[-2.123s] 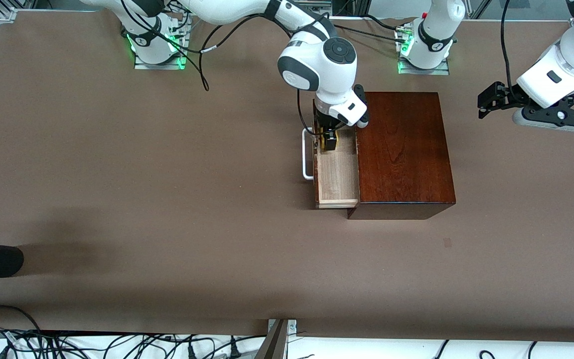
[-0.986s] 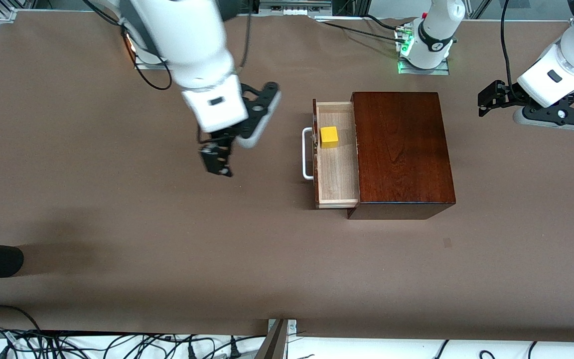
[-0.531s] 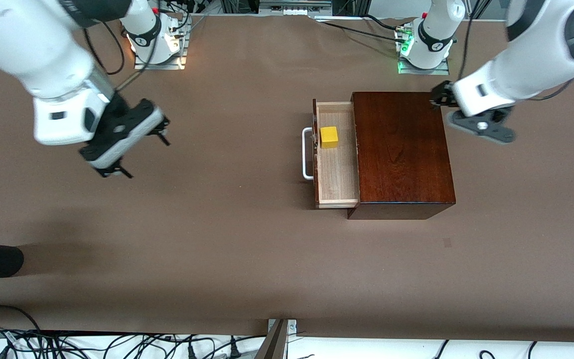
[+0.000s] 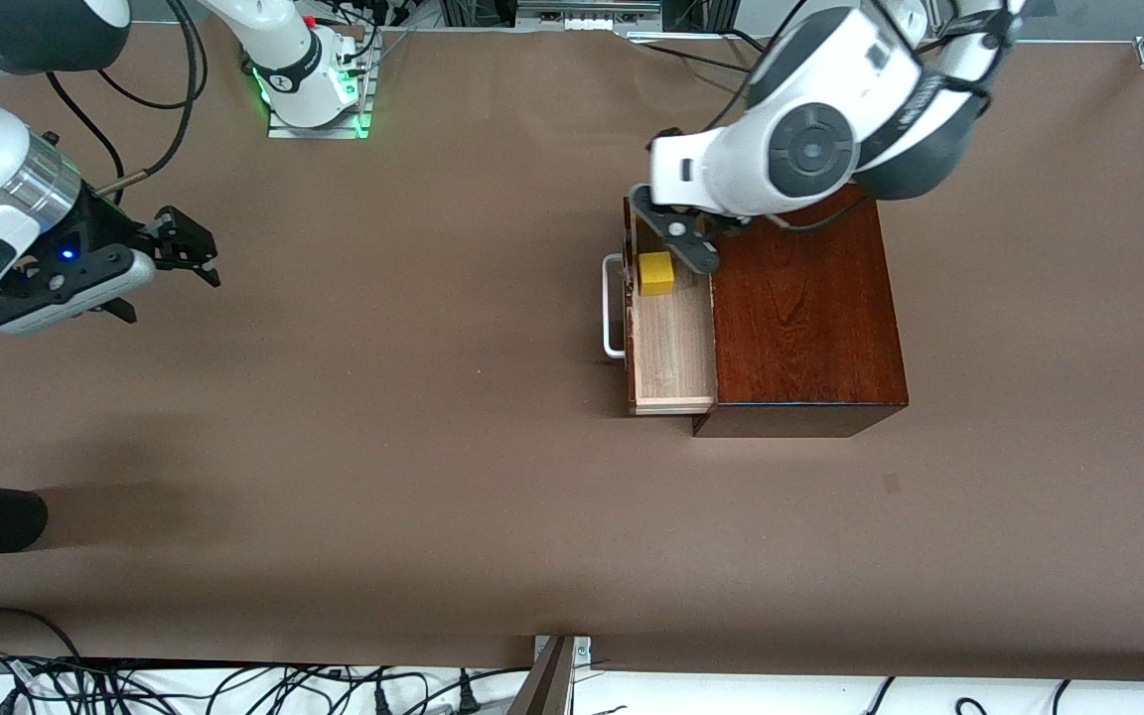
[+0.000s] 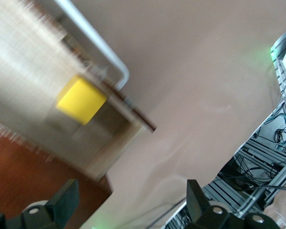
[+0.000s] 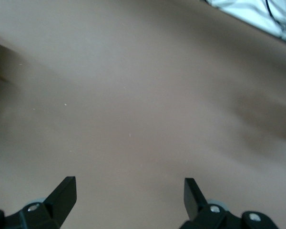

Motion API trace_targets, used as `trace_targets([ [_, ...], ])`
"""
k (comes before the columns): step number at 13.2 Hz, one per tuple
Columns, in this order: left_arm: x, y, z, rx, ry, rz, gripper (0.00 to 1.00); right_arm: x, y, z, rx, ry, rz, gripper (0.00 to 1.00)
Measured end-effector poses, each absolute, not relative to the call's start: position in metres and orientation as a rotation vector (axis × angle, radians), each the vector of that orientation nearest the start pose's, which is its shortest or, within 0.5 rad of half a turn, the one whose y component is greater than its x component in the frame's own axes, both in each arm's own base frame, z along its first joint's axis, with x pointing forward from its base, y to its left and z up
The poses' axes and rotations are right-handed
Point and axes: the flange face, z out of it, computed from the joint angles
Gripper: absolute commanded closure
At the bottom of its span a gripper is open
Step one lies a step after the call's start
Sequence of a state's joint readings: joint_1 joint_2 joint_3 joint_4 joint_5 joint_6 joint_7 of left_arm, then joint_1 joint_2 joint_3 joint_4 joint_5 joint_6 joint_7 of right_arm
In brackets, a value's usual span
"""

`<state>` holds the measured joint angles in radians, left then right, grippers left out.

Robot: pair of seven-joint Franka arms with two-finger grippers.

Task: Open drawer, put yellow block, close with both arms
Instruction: 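Push the drawer shut into the box with the left gripper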

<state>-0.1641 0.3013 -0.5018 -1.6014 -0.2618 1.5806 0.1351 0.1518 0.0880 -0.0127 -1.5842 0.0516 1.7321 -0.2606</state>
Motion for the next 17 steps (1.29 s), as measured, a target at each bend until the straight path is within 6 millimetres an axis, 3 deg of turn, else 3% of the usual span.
trace_targets([
  [3,0.464,-0.437,0.443,-3.005,1.578,0.407,0.0,0.57,0.061,0.582,-3.058,-0.462,-0.05,0.0],
  [5,0.464,-0.459,0.426,-2.876,1.807,0.252,0.0,0.569,0.044,0.586,-3.066,-0.416,-0.06,0.0],
  [7,0.471,-0.477,0.398,-2.702,2.004,0.097,0.0,0.569,0.04,0.587,-3.068,-0.407,-0.062,0.0],
  [10,0.467,-0.506,0.342,-2.43,2.152,-0.018,0.0,0.567,0.039,0.586,-3.084,-0.414,-0.038,0.0],
  [13,0.455,-0.516,0.302,-2.272,2.206,0.03,0.0,0.566,0.038,0.586,-3.086,-0.414,-0.022,0.0],
  [17,0.456,-0.496,0.282,-2.16,2.179,0.18,0.0,0.567,0.037,0.593,-3.103,-0.418,-0.038,0.0],
])
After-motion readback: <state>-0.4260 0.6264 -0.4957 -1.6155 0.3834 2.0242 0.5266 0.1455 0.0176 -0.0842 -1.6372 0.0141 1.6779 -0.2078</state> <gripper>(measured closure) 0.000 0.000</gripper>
